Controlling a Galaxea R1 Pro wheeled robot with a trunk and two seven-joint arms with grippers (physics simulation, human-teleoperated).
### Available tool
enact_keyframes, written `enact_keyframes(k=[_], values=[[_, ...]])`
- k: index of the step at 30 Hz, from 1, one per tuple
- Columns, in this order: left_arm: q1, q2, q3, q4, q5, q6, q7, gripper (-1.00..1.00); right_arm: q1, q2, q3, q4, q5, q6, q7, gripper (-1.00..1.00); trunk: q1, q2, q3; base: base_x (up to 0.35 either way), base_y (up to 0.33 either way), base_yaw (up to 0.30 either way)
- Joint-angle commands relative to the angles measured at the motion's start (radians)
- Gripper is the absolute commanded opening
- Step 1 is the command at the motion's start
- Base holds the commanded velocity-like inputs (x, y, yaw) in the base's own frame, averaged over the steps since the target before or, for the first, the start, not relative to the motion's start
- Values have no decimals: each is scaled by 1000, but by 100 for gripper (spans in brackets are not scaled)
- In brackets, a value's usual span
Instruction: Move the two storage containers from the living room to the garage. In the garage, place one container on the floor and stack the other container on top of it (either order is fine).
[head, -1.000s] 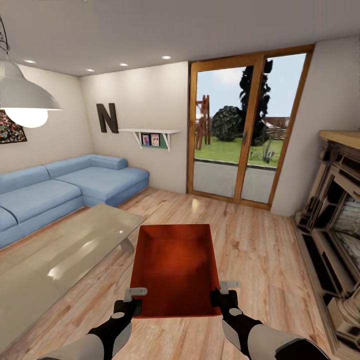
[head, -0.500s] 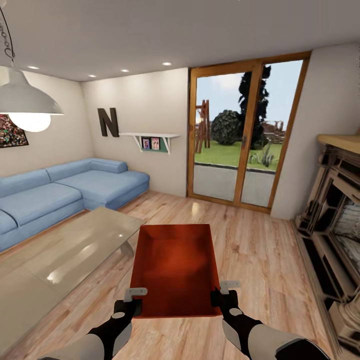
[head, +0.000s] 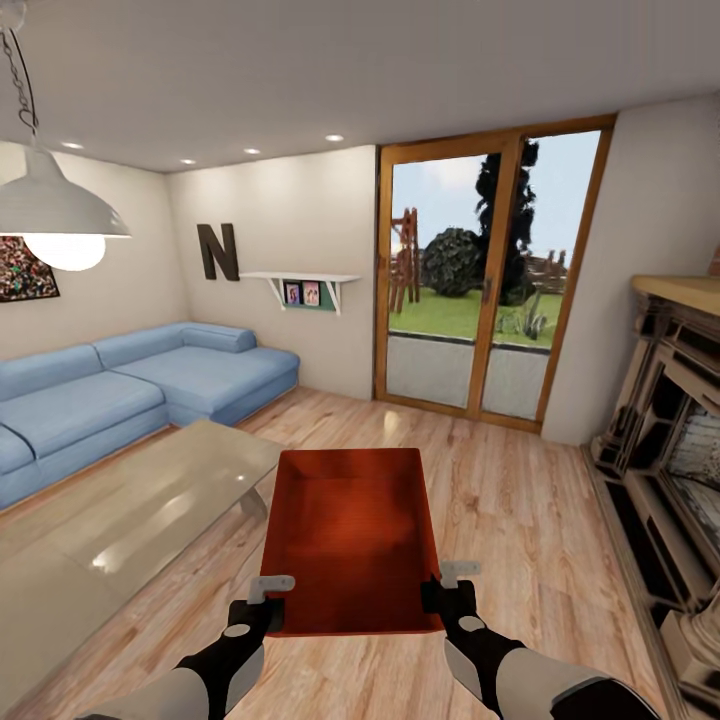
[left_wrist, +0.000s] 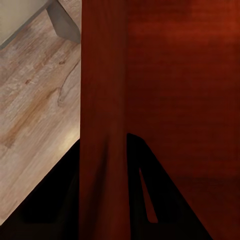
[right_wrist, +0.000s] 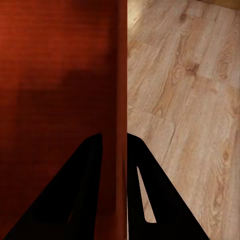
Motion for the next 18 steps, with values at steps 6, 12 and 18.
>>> enact_keyframes(k=[6, 12, 18], values=[[-1, 0, 12, 2, 10, -5, 11, -100, -1, 8, -39, -1, 0, -1, -3, -100, 0, -2, -1, 0, 0, 0], [-1, -1, 12, 2, 10, -5, 11, -100, -1, 9, -38, -1, 0, -1, -4, -100, 0, -2, -1, 0, 0, 0], [-1, -1, 12, 2, 10, -5, 11, -100, -2, 9, -39, -1, -2, -1, -6, -100, 0, -2, -1, 0, 0, 0]])
